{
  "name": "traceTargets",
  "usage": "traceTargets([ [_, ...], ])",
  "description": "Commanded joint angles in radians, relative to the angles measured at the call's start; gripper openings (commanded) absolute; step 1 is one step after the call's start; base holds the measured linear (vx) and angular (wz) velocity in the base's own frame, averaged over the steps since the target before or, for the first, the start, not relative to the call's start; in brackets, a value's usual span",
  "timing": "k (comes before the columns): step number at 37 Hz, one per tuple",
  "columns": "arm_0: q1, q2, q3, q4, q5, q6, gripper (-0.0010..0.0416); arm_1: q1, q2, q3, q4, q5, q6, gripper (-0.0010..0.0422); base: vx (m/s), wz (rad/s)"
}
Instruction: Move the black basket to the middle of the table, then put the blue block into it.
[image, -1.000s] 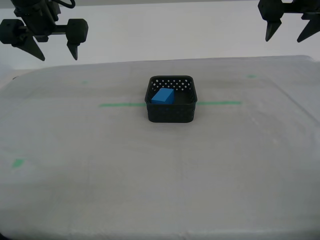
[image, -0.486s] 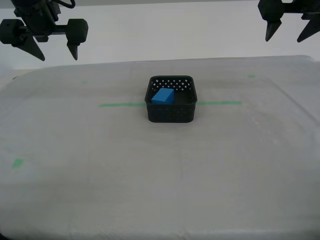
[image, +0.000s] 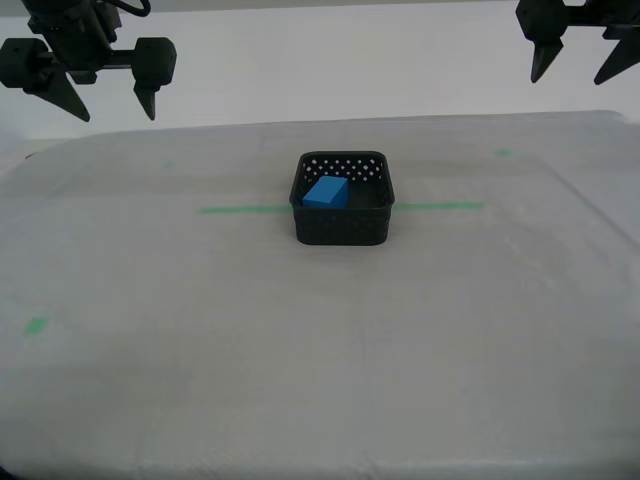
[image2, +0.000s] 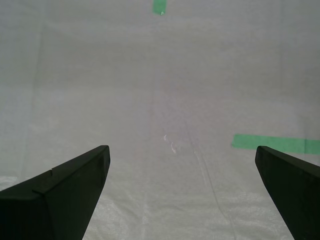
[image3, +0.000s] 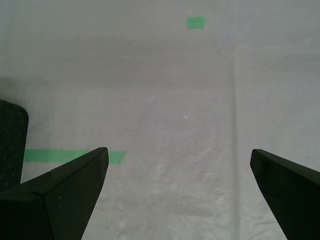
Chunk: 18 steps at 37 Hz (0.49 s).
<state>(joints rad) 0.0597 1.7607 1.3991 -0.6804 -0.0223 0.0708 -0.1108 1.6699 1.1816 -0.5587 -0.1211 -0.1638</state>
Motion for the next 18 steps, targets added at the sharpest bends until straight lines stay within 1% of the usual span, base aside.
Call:
traceTargets([
  [1,0.000,0.000,0.000,0.001,0.000,-0.001,0.0398,0.000,-0.001,0.000,0.000,-0.002,0.001,0.0400,0.000,0.000],
  [18,0.000,0.000,0.000,0.000,0.000,-0.001,0.0398,0.000,-0.001,0.000,0.000,-0.002,0.001,0.0400,0.000,0.000],
])
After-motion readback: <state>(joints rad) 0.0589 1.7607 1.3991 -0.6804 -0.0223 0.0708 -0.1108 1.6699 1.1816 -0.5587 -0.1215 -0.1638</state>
